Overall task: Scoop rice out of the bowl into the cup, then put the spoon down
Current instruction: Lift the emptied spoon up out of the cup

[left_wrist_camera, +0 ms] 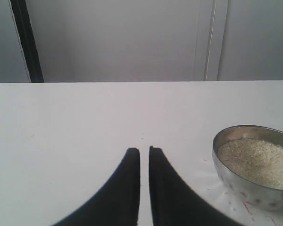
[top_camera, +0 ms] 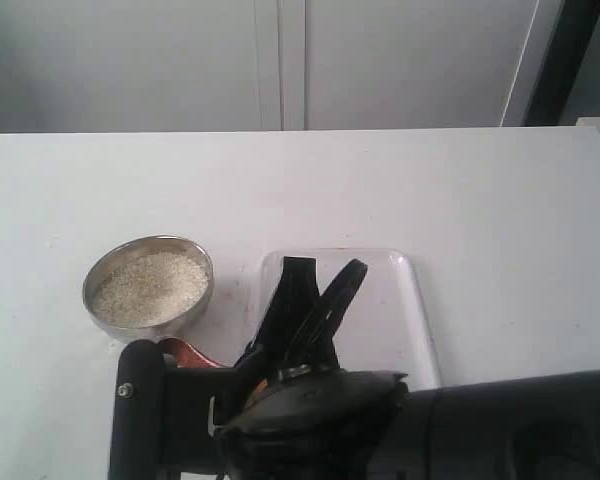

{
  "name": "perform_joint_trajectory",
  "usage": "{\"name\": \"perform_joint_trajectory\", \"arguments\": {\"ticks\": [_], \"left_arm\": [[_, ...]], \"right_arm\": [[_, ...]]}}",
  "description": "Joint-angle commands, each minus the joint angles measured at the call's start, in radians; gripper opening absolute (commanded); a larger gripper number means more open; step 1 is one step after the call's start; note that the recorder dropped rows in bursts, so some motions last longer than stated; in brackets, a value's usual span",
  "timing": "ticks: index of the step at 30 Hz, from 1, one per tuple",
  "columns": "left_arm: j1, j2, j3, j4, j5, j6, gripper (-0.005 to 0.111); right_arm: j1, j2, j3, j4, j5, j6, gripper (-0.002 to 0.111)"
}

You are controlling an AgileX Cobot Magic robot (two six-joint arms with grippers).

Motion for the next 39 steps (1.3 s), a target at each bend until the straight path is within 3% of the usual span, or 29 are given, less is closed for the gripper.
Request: {"name": "perform_joint_trajectory", "arguments": {"ticks": [1, 39], "left_arm": [[-0.01, -0.001, -0.007, -0.005, -0.005, -0.005, 0.014], [-0.01, -0.001, -0.007, -0.005, -0.005, -0.005, 0.014]], "right_arm": [[0.01, 0.002, -0.005, -0.031, 0.012, 0.021, 0.0], [0.111, 0.004, -0.005, -0.15, 0.158, 0.017, 0.0]]}}
